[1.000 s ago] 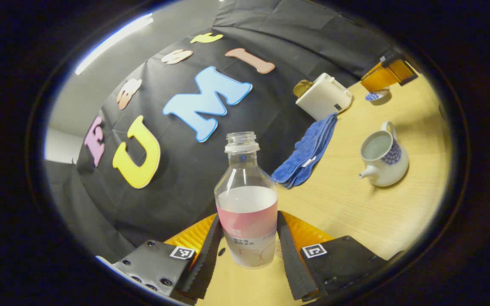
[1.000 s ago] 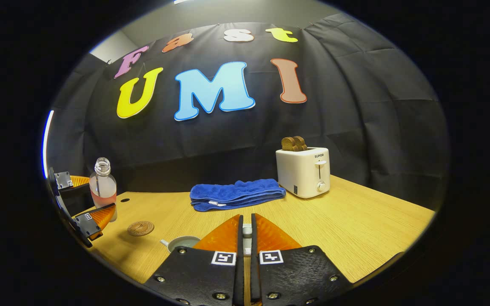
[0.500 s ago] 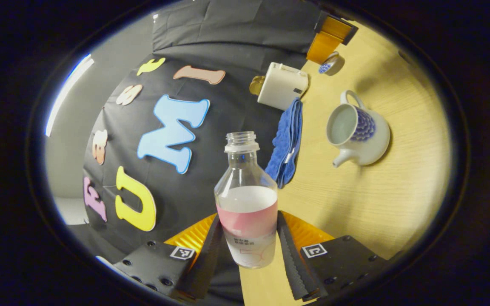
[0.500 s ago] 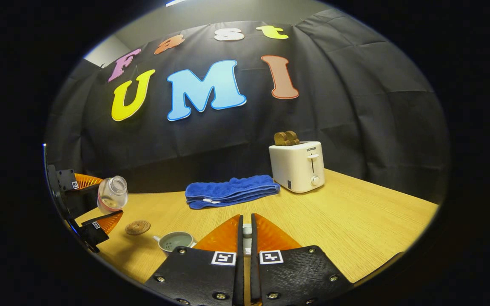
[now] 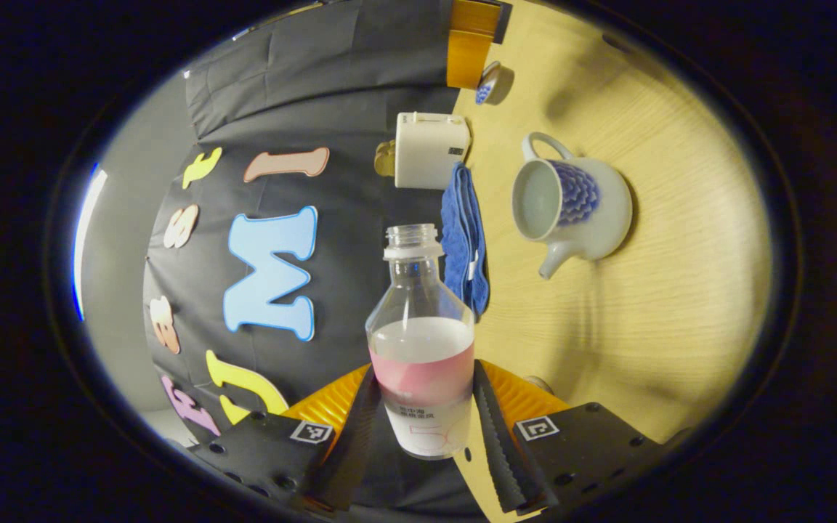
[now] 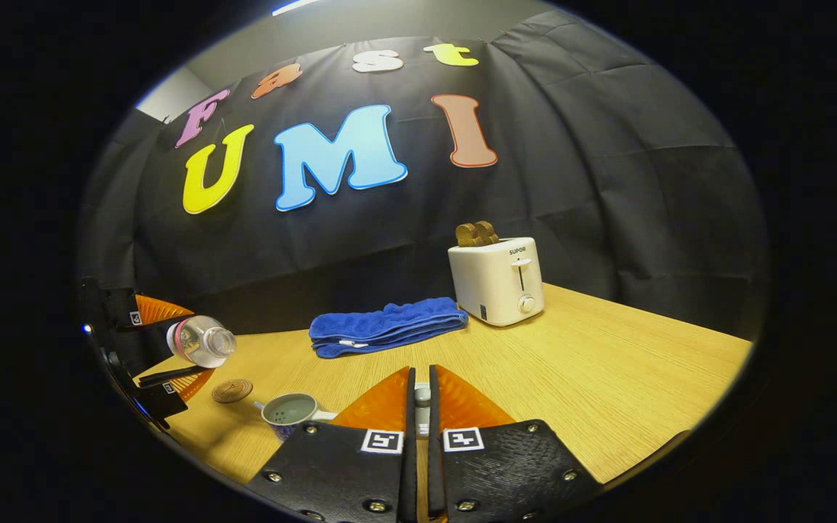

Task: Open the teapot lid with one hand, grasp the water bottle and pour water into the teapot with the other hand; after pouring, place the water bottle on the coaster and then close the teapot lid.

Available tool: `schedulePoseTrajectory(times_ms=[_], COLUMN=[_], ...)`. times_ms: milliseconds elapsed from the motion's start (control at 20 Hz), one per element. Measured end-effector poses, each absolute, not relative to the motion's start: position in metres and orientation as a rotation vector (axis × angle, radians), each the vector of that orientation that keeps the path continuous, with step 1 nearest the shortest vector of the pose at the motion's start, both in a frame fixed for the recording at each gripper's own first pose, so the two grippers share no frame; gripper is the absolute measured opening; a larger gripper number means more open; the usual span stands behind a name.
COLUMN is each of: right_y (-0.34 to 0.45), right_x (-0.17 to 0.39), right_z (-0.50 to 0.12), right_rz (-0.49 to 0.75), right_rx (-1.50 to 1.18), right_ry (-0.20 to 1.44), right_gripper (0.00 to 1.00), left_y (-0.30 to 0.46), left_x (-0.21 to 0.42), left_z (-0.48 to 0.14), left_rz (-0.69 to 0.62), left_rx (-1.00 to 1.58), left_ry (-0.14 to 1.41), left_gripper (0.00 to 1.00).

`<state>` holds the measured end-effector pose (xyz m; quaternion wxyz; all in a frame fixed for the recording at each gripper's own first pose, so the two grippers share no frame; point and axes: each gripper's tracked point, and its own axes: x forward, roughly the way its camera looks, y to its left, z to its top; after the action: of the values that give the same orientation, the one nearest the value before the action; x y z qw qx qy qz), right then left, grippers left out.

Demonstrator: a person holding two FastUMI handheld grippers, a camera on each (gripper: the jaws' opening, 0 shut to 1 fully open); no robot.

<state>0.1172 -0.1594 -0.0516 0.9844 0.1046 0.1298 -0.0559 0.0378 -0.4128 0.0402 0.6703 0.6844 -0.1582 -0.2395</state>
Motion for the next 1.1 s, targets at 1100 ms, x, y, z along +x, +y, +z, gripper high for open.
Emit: schedulePoseTrajectory(times_ms=[1100], right_y=[-0.163], right_x=[0.113], right_z=[-0.053], right_rz=[-0.112], right_rx=[0.244], right_ry=[0.261], right_gripper=[0.06], left_y=[-0.418], left_x=[0.038], left_z=[0.054], left_rz=[-0.505], left_rx=[1.872], left_ry=[-0.453], left_gripper=[0.82])
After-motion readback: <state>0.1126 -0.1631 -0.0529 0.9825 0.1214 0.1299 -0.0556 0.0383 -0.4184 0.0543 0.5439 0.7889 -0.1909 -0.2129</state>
